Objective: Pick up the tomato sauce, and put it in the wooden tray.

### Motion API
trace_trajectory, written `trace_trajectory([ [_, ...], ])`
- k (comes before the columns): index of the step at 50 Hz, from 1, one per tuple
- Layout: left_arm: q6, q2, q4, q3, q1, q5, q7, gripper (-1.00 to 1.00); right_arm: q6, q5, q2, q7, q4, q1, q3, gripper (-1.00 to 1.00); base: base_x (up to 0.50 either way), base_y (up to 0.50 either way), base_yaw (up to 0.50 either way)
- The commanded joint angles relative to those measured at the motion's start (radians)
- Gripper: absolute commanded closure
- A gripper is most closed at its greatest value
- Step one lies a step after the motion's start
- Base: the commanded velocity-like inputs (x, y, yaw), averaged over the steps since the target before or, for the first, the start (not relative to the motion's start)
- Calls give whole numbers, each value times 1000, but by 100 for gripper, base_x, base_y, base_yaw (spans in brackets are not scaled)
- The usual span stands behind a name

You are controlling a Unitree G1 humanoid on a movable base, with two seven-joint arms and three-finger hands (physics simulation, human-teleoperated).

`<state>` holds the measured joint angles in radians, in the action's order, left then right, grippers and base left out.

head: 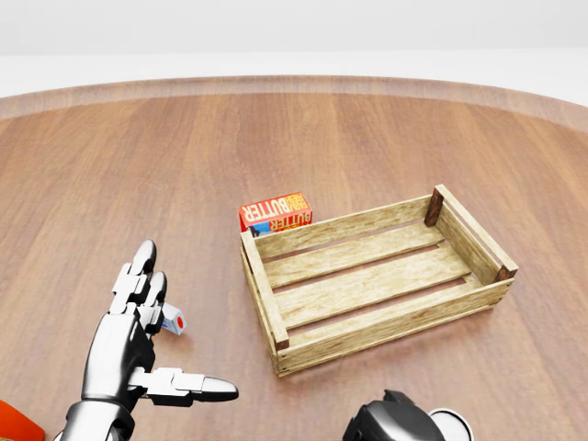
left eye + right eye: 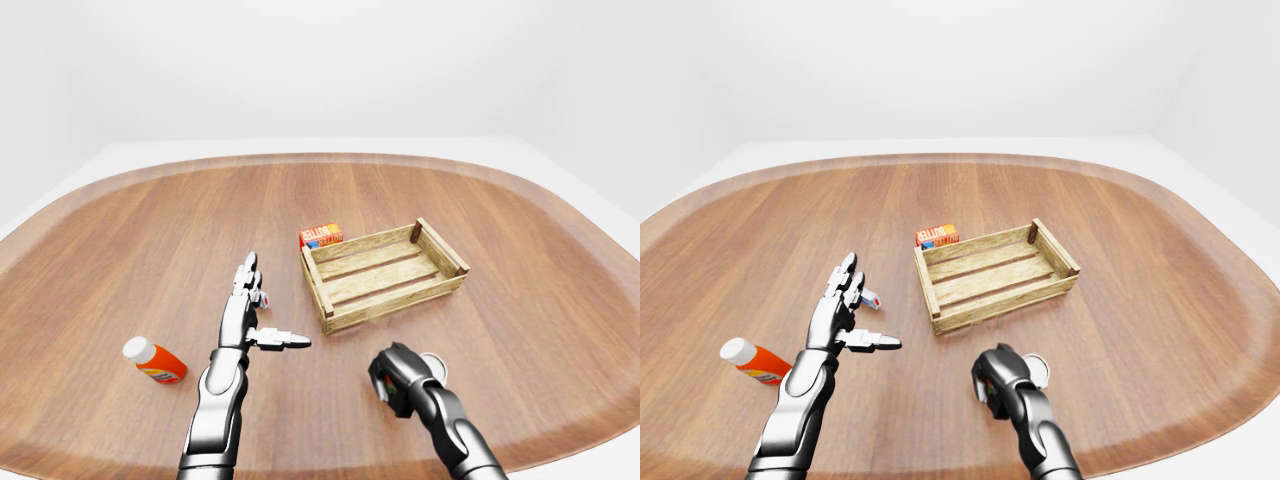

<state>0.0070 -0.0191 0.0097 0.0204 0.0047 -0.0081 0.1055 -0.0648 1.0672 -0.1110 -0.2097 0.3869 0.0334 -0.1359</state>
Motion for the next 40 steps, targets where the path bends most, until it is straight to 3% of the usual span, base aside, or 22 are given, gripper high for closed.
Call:
trace_trajectory([
  [1,-3,0,4,0,-2,1,-1,-100,1,7,-1,18,-3,-2,-1,100,0,0,0],
  [15,0,0,1,0,-1,0,-1,-100,-4,16,8,12,-58,16,-16,100,0,0,0],
  [19,1,0,-1,-1,0,0,-1,-100,11,18,18,-18,-118,13,-20,100,0,0,0],
  [40,4,1,-7,-1,3,0,0,-100,26,36,44,-60,-237,-9,-42,100,0,0,0],
])
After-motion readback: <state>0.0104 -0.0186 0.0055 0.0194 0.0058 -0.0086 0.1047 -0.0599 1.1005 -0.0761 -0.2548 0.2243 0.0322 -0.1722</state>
